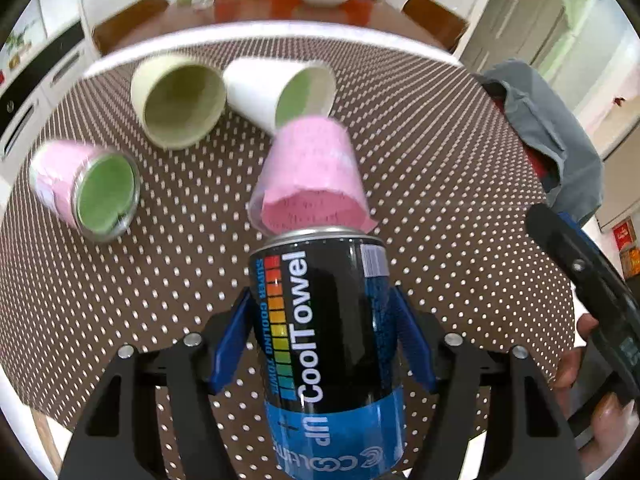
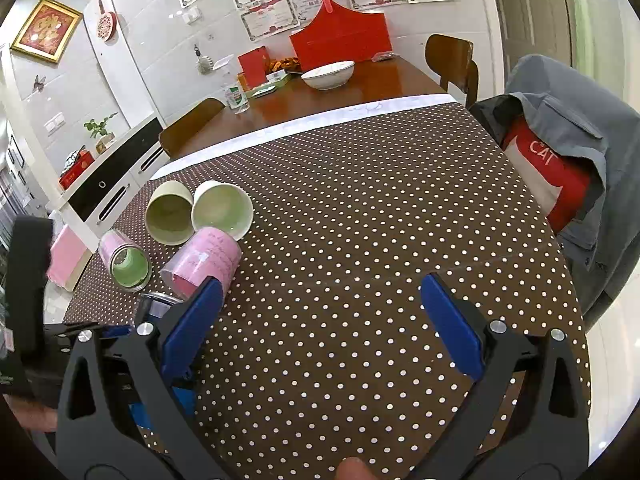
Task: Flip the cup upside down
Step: 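Lift the can with the left gripper and carry it toward the cups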
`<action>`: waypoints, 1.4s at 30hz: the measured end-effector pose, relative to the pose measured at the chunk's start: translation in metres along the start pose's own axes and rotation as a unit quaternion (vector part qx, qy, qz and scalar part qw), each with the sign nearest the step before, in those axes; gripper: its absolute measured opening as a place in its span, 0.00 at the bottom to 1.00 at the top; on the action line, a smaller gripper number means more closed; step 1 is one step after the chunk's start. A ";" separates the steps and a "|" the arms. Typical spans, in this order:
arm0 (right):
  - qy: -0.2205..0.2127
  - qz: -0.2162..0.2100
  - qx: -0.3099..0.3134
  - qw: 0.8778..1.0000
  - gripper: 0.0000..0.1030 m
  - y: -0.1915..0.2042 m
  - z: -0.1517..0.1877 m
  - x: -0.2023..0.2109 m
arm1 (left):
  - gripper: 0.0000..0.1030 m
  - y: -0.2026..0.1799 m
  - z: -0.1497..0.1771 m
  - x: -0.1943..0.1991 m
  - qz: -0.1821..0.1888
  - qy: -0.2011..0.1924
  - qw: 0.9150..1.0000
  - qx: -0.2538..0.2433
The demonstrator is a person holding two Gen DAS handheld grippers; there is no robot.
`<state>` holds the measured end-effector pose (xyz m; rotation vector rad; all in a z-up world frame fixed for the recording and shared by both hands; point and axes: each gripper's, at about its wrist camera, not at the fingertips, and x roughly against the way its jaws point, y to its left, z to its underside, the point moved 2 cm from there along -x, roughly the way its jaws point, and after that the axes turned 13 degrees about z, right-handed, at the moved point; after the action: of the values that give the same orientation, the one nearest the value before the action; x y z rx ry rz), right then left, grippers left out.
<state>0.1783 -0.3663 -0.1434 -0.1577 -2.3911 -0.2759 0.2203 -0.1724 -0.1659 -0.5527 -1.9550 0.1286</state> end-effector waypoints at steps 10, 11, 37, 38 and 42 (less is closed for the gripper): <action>-0.002 0.011 0.004 1.000 0.94 0.007 0.008 0.011 | 0.64 -0.004 0.011 0.049 -0.010 -0.135 0.988 -0.070; -0.003 0.013 0.006 1.000 0.94 0.010 0.009 0.013 | 0.64 -0.001 0.012 0.053 -0.013 -0.144 0.987 -0.073; -0.053 0.051 0.013 0.997 0.94 0.066 0.065 0.077 | 0.64 0.016 0.072 0.099 -0.038 -0.350 0.923 -0.156; -0.053 0.051 0.015 0.997 0.94 0.067 0.067 0.078 | 0.64 0.018 0.074 0.098 -0.039 -0.351 0.923 -0.155; -0.054 0.050 0.020 0.997 0.94 0.070 0.071 0.078 | 0.64 0.024 0.083 0.091 -0.039 -0.350 0.924 -0.149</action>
<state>0.0879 -0.2781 -0.1310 -0.2788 -2.4854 -0.1771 0.1241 -0.0986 -0.1350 -0.6879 -2.7204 -0.0337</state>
